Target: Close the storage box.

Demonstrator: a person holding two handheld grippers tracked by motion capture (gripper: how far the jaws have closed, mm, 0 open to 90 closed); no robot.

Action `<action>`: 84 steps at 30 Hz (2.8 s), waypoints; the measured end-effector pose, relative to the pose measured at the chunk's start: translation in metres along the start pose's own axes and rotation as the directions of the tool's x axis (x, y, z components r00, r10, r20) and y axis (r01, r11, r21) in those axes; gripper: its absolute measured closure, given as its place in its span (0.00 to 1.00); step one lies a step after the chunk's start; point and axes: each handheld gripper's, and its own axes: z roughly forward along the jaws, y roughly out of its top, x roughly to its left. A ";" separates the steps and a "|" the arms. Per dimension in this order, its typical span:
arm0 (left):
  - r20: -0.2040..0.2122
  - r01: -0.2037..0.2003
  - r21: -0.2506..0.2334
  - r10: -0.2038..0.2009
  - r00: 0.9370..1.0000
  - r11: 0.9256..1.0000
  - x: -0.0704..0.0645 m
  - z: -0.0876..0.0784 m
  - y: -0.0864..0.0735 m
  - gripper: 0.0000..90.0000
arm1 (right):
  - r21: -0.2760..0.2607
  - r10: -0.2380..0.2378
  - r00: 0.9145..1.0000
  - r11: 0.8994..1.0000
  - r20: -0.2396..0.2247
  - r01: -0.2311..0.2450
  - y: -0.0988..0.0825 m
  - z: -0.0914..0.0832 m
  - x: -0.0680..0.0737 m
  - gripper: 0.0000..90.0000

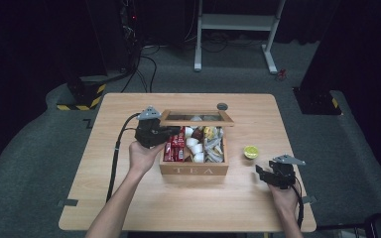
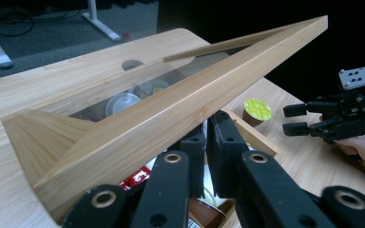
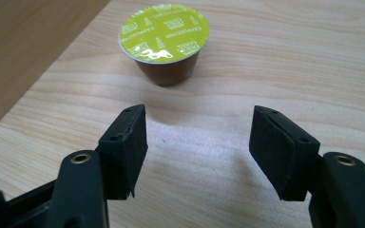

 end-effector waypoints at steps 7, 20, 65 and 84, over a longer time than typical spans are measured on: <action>0.004 -0.005 0.000 0.005 1.000 1.000 -0.001 0.000 -0.002 0.92 | 0.050 -0.029 0.998 0.998 0.048 0.026 -0.002 0.007 0.004 0.42; -0.009 -0.031 0.018 0.031 0.999 0.999 -0.008 -0.001 -0.004 0.83 | 0.030 -0.029 0.998 0.999 0.052 0.027 -0.005 0.007 0.003 0.36; 0.025 -0.003 0.058 0.001 1.000 0.998 -0.021 0.009 -0.067 0.77 | 0.031 -0.032 0.998 0.999 0.057 0.031 -0.005 0.007 0.003 0.34; 0.037 0.013 0.084 -0.016 0.999 0.996 -0.022 0.014 -0.085 0.76 | 0.030 -0.032 0.998 0.999 0.057 0.031 -0.005 0.007 0.003 0.34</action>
